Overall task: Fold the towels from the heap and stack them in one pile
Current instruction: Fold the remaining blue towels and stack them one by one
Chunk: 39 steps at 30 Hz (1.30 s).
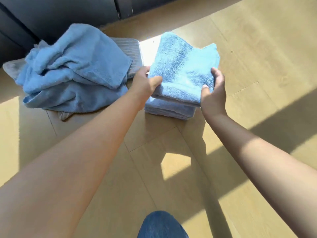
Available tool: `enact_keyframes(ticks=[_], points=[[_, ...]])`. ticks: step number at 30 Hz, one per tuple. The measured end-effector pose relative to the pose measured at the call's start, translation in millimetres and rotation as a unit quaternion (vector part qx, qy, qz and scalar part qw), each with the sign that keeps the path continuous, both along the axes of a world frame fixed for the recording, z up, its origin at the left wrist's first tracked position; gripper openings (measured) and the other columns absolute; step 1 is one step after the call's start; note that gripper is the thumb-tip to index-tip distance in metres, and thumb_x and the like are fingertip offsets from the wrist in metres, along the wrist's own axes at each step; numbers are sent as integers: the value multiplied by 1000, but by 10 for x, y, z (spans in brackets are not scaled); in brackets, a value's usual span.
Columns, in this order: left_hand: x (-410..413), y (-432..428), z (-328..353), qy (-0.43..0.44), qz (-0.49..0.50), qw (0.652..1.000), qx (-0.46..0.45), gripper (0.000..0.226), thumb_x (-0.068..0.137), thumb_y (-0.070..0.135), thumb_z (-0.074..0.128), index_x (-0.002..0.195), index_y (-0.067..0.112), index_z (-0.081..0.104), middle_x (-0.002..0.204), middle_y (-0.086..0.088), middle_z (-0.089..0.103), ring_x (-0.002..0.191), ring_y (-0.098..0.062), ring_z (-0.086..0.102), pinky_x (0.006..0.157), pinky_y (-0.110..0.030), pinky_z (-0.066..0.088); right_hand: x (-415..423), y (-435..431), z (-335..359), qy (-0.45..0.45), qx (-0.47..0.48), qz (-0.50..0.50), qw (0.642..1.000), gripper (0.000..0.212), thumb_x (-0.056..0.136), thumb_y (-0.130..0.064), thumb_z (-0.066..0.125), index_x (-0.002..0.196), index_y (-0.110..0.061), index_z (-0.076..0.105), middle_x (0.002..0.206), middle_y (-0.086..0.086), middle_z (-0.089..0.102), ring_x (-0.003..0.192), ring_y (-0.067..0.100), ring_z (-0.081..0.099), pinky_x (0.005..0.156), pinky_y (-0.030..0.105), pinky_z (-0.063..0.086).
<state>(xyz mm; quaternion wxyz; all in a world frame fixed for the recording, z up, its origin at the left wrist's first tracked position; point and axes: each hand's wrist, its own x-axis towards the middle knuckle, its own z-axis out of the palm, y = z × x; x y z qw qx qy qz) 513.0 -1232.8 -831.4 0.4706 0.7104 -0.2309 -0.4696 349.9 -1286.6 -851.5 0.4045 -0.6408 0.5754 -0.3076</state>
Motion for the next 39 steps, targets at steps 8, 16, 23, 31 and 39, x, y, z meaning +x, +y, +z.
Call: enact_keyframes(ticks=[8, 16, 23, 31, 39], points=[[50, -66, -311, 1, 30, 999, 22, 47, 61, 17, 52, 107, 13, 51, 77, 4, 48, 67, -11, 48, 57, -19, 42, 70, -20, -313, 14, 43, 20, 999, 50, 90, 3, 38, 139, -7, 32, 143, 9, 38, 133, 19, 35, 93, -3, 19], [372, 561, -708, -152, 92, 966, 186, 43, 93, 17, 47, 134, 4, 40, 117, -9, 51, 111, -22, 48, 90, -23, 35, -92, 218, -279, 144, -68, -18, 987, 58, 73, -16, 42, 129, -4, 45, 126, 21, 47, 119, 32, 39, 97, 31, 22], [996, 1230, -752, -208, 122, 940, 240, 42, 95, 12, 42, 135, 0, 37, 93, -5, 50, 89, -20, 52, 74, -20, 30, 739, 743, -196, 76, -265, 215, 937, 31, 70, -13, 41, 96, -14, 57, 86, 13, 63, 86, 20, 42, 74, 31, 27], [1412, 1959, -653, -196, 142, 938, 247, 42, 93, 10, 44, 134, 1, 38, 116, -14, 50, 104, -27, 50, 89, -32, 38, 2074, 813, -605, 262, 118, 311, 906, 37, 92, -17, 46, 125, -3, 51, 129, 16, 52, 120, 32, 47, 96, 35, 37], [1088, 3519, -900, -136, 66, 921, 358, 40, 93, 10, 48, 131, 1, 42, 127, -17, 48, 114, -31, 50, 102, -40, 38, 2716, 615, -590, -25, 356, 11, 934, 21, 87, -13, 55, 72, -19, 42, 86, 3, 49, 59, 10, 44, 52, 21, 41]])
